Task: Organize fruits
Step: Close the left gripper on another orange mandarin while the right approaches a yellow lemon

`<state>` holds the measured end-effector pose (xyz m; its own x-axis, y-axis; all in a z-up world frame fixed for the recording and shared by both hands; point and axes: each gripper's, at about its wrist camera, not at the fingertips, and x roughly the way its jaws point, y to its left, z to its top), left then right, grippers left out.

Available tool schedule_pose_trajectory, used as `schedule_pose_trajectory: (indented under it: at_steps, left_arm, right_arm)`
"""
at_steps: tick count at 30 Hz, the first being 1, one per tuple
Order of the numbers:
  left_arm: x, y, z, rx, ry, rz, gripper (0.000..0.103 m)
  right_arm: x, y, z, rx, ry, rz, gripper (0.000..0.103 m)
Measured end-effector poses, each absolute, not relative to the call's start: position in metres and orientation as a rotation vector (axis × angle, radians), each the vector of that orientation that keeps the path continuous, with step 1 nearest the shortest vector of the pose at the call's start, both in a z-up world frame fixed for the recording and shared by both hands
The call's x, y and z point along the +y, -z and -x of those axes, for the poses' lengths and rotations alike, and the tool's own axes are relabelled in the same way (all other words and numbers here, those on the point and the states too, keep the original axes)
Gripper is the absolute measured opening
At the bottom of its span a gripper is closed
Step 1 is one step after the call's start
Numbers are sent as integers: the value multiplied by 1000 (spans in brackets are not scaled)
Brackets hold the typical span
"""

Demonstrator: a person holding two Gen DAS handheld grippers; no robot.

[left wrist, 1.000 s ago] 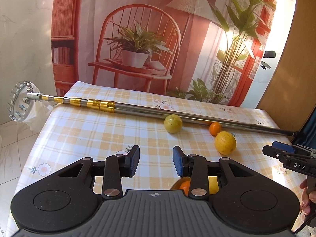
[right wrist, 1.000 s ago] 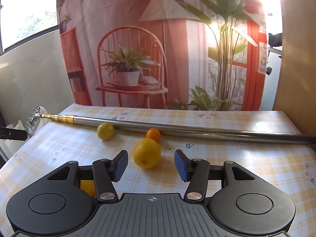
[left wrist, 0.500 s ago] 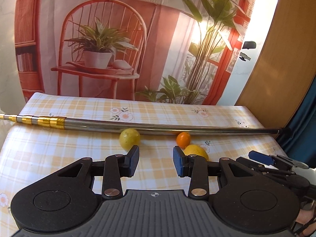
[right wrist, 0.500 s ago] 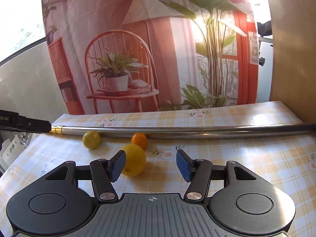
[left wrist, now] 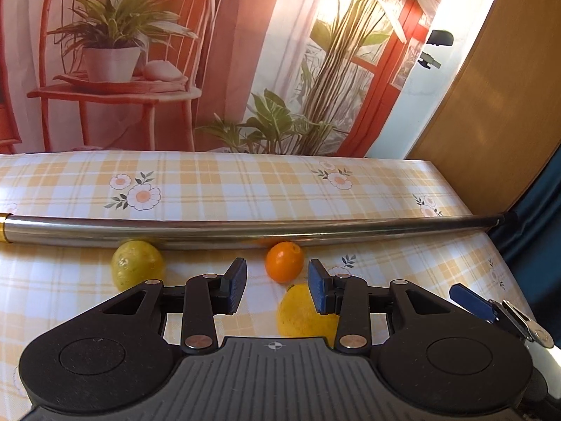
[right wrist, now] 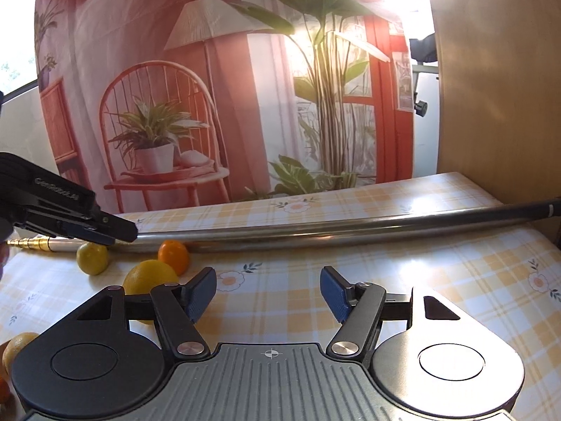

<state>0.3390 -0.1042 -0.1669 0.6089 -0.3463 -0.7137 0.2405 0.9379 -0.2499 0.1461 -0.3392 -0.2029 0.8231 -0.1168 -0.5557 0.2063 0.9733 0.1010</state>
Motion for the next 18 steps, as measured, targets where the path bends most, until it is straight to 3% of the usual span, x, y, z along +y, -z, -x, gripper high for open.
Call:
schedule_pose_trajectory:
  at_steps: [18]
  left_arm:
    - [-127, 206, -385, 947, 327, 190, 41]
  right_arm:
    - [-341, 222, -155, 610, 140, -177, 63]
